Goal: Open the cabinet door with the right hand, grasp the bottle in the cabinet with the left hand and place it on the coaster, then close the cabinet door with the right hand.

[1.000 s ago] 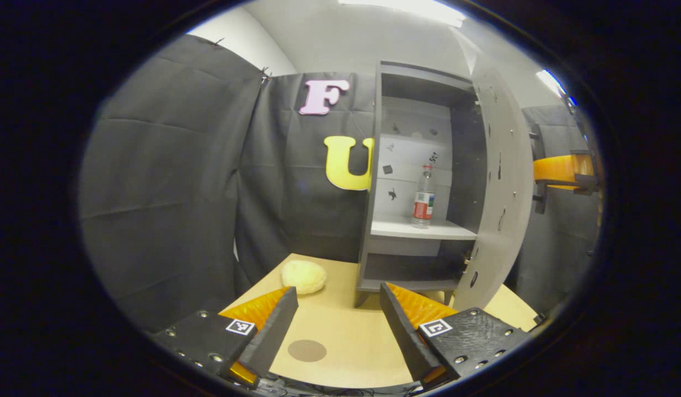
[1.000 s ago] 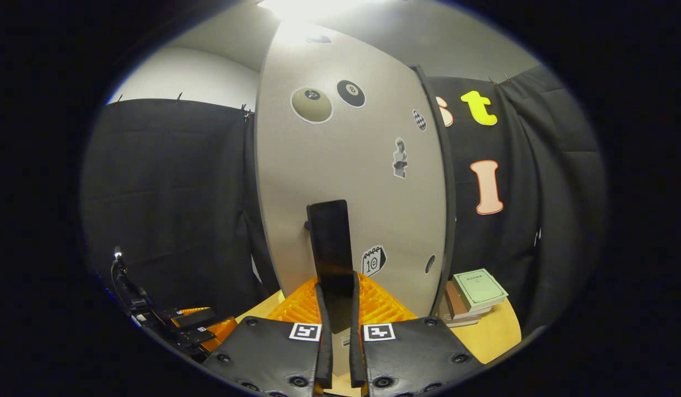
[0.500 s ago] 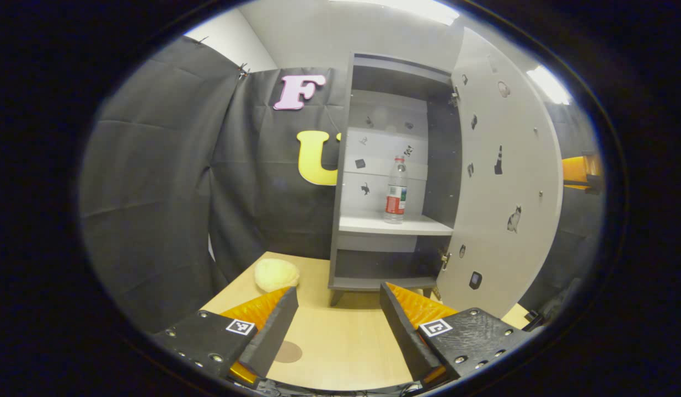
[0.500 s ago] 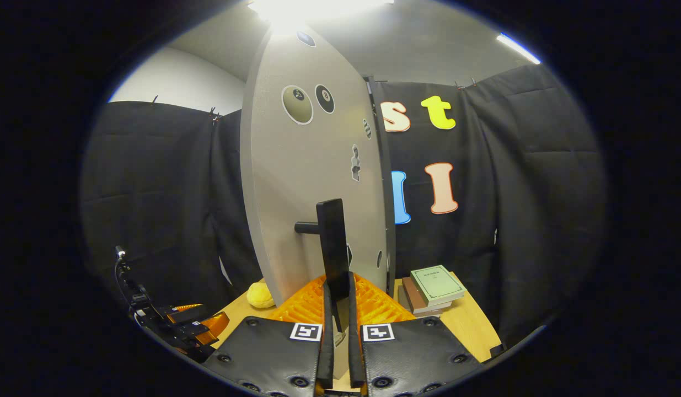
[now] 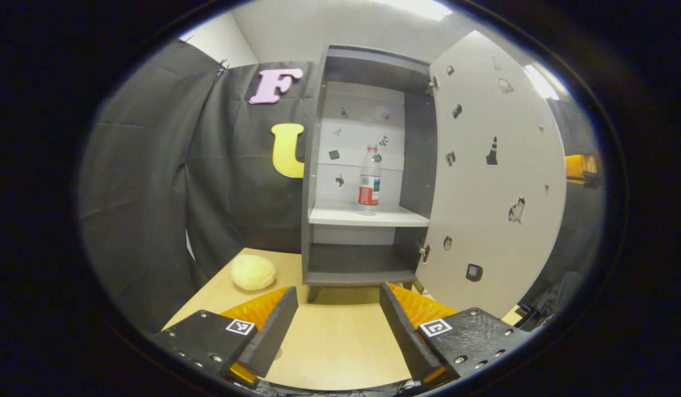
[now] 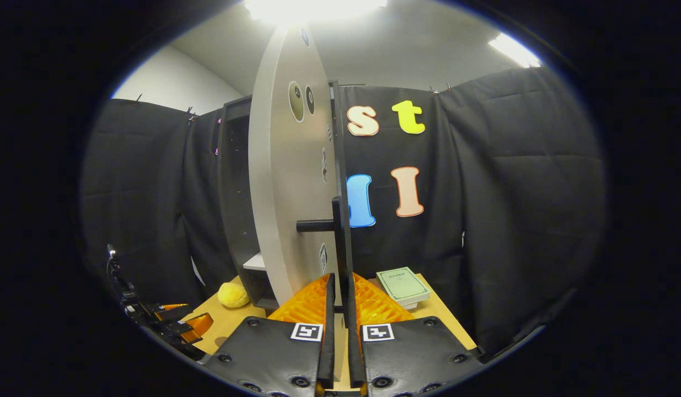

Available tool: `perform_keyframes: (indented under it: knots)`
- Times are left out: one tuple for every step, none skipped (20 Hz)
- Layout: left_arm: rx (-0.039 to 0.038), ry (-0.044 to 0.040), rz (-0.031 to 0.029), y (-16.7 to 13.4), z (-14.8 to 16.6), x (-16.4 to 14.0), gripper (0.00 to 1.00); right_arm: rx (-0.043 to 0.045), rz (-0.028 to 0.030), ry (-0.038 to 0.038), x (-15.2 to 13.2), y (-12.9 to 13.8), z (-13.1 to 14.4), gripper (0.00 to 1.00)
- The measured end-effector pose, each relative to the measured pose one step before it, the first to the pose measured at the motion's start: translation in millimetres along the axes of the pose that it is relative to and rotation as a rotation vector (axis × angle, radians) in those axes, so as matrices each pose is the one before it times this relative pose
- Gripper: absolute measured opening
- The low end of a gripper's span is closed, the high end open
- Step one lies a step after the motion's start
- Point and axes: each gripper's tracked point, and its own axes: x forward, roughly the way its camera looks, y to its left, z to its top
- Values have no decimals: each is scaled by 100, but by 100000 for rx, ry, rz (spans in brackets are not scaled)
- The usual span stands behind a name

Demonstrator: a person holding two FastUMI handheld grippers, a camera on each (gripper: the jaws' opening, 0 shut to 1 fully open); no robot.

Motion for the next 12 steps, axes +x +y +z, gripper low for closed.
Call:
perform_keyframes:
  knots:
    - [246,-45,-206,-111,43,154,89,259,-1136,-232,86,-250,-2,12]
    - [119,-46,-115,-104,118,127,92,288,-1354,-89,-12,-352,83,11]
    - [66,107,-275,-140,58,140,92,553,-1172,-100,-10,-272,-49,10]
    - [-14,178,-121,-16,18,177,92,1295,251,-161,-73,35,18,8]
    - [-123,468,-326,-18,-57,268,92,1494,1766,-31,60,394,-81,7]
    - [-8,933,-674,-254,-56,247,89,1630,2112,171,-71,562,-56,7]
    - [13,1052,-1086,-425,-133,528,89,998,1542,-80,-3,313,-16,8]
    - [-190,1726,-786,-337,-361,477,89,-630,266,-295,-146,44,17,8]
    - [75,1237,-987,-301,-109,440,89,-1463,-194,-299,-149,-397,82,8]
    - [904,315,-1028,-336,154,577,93,-1225,-159,-405,-224,-336,116,8]
    - [1880,-18,-378,26,120,100,96,-719,-351,-279,20,-362,117,8]
    - [2264,-247,-207,-134,462,245,92,-434,234,-251,-153,-287,62,8]
